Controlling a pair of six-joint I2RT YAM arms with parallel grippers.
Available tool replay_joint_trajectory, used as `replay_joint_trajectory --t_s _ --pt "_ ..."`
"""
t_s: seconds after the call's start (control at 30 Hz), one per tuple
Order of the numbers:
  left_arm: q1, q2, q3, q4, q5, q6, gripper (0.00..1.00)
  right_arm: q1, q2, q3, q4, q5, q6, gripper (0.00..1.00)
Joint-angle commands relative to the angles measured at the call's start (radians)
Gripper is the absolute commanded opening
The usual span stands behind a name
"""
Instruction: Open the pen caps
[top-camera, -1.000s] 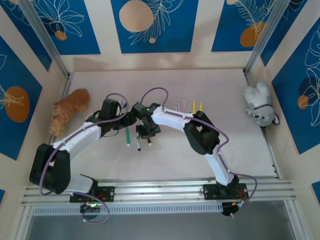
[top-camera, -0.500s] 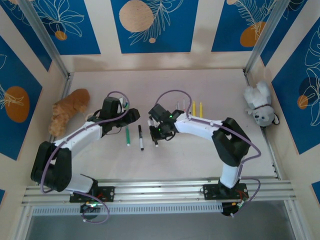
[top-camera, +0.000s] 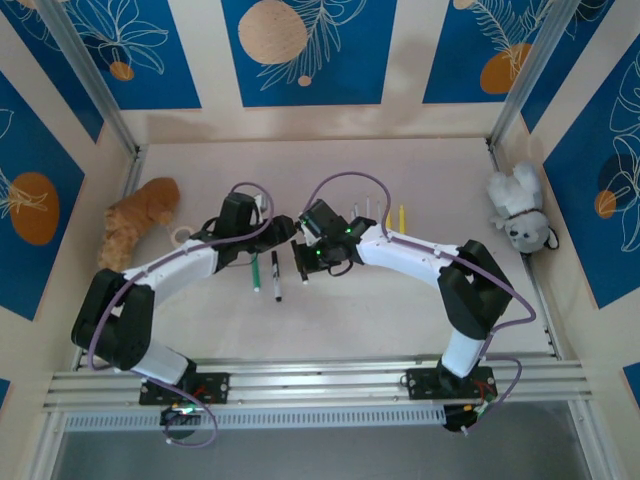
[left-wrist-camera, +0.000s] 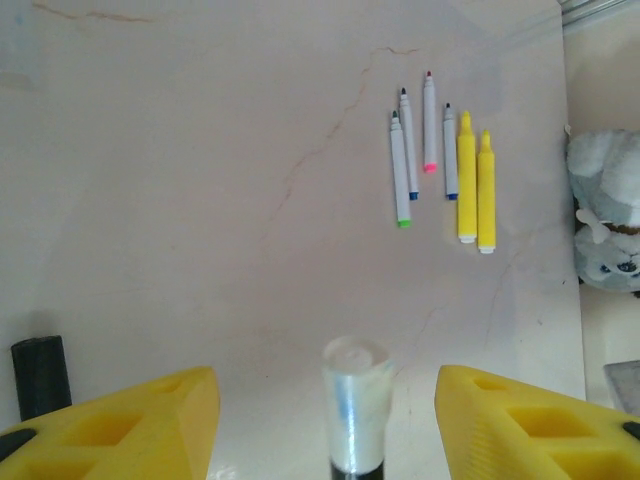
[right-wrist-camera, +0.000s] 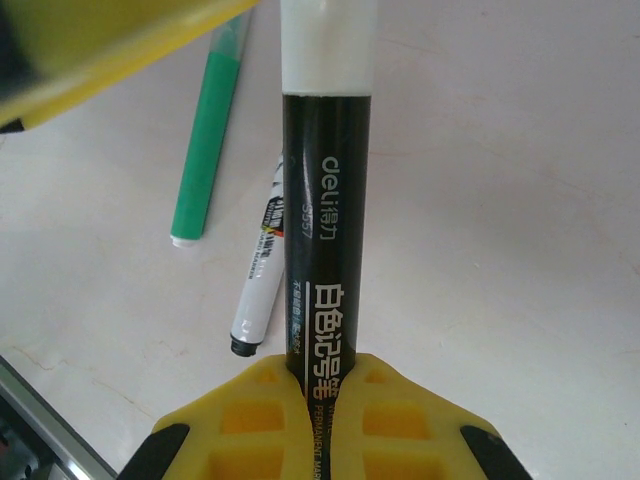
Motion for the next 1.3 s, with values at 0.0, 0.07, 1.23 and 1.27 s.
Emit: replay_joint_trajectory --t_s 0.0,0.07,1.23,1.27 --pt "-0.014 0.022 0.032 0.021 0.01 -0.017 0.57 0.014 -0.019 0.022 0.014 -0.033 -0.021 0.0" --pt "-0.019 0.031 0.039 0.024 0.017 -0.016 0.54 0.018 -0.025 0.017 0.023 -0.03 -0.019 0.0" --pt "-0.034 0.027 0.05 0.063 0.044 -0.045 0.0 0.02 0.006 -0.001 0.064 -0.047 0.002 0.17" --pt "-0.034 0.026 0.052 0.061 0.044 -0.044 0.0 0.018 0.01 -0.001 0.065 -0.047 0.002 0.14"
